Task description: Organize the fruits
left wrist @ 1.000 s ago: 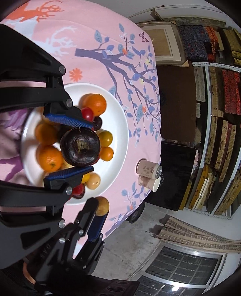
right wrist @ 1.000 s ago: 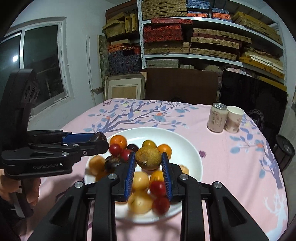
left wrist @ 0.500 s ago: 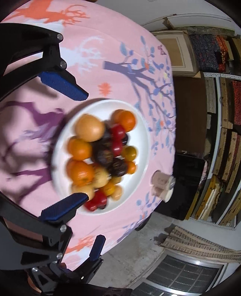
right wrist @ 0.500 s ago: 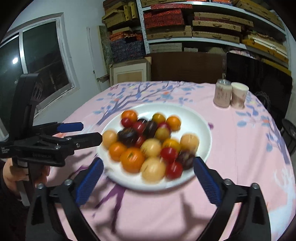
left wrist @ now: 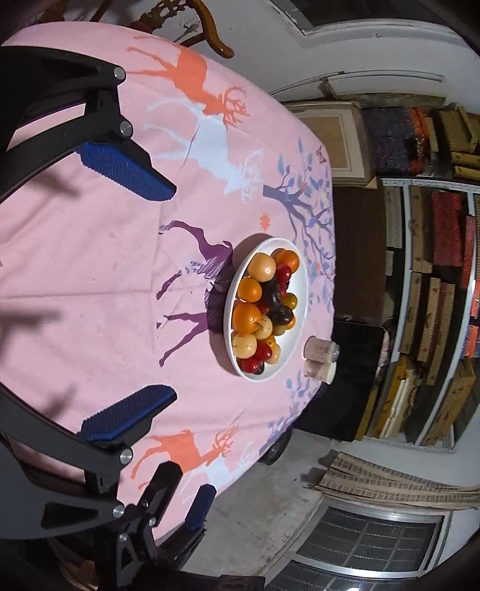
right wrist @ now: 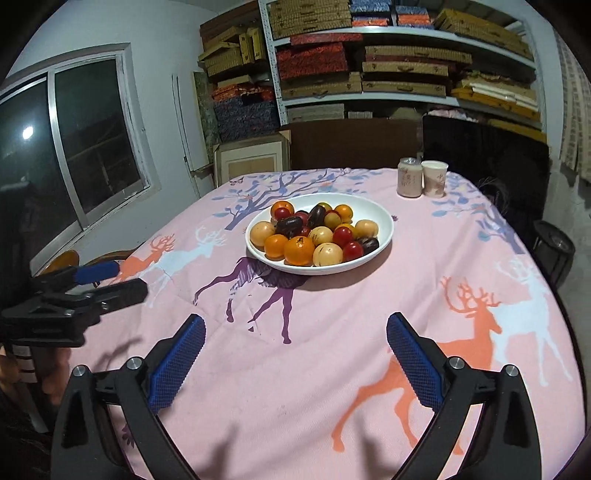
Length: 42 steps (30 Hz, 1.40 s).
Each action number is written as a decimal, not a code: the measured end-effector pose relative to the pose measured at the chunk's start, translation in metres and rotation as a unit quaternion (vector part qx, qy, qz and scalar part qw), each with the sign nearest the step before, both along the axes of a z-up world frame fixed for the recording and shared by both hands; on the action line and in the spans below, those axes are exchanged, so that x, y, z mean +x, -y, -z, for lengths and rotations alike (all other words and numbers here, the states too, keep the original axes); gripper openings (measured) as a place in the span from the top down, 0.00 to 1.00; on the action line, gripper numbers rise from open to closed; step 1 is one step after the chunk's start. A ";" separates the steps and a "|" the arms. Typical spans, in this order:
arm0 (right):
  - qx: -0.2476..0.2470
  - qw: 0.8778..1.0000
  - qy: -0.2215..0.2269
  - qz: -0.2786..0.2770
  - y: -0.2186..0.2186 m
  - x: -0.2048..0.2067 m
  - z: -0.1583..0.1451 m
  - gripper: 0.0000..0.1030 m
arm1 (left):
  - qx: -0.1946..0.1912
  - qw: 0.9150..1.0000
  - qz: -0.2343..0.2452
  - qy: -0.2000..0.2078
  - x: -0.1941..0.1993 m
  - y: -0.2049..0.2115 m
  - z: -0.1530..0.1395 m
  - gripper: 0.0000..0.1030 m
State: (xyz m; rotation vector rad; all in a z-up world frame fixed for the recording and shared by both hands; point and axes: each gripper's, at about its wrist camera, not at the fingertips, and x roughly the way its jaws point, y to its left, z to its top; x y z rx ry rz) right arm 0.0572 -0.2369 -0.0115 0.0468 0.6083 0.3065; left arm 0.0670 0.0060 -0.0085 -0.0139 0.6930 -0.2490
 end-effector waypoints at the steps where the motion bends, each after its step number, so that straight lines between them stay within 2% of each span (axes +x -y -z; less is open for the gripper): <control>1: -0.001 1.000 0.003 -0.003 -0.001 -0.006 -0.002 0.04 | -0.004 1.000 0.000 0.001 -0.005 -0.001 -0.004 0.05; 4: -0.007 1.000 0.015 -0.005 -0.002 -0.024 -0.007 0.04 | -0.006 1.000 -0.017 0.007 -0.022 -0.008 -0.014 0.05; 8: -0.033 0.999 0.035 0.009 -0.003 -0.042 -0.012 0.04 | 0.029 0.997 -0.068 0.029 -0.042 -0.012 -0.022 0.05; 12: -0.050 0.997 0.047 0.030 0.001 -0.054 -0.015 0.04 | 0.072 0.990 -0.109 0.058 -0.056 -0.011 -0.029 0.05; 20: -0.048 0.997 0.045 0.045 0.007 -0.061 -0.018 0.04 | 0.082 0.988 -0.111 0.073 -0.068 -0.008 -0.038 0.05; 28: -0.040 0.997 0.035 0.051 0.011 -0.061 -0.013 0.04 | 0.091 0.988 -0.084 0.088 -0.072 0.008 -0.035 0.05; 34: -0.039 0.998 0.027 0.051 0.011 -0.059 -0.009 0.04 | 0.092 0.992 -0.057 0.069 -0.070 0.017 -0.029 0.05; 42: -0.043 0.997 0.028 0.059 0.014 -0.059 -0.009 0.04 | 0.101 0.990 -0.069 0.065 -0.067 0.017 -0.025 0.05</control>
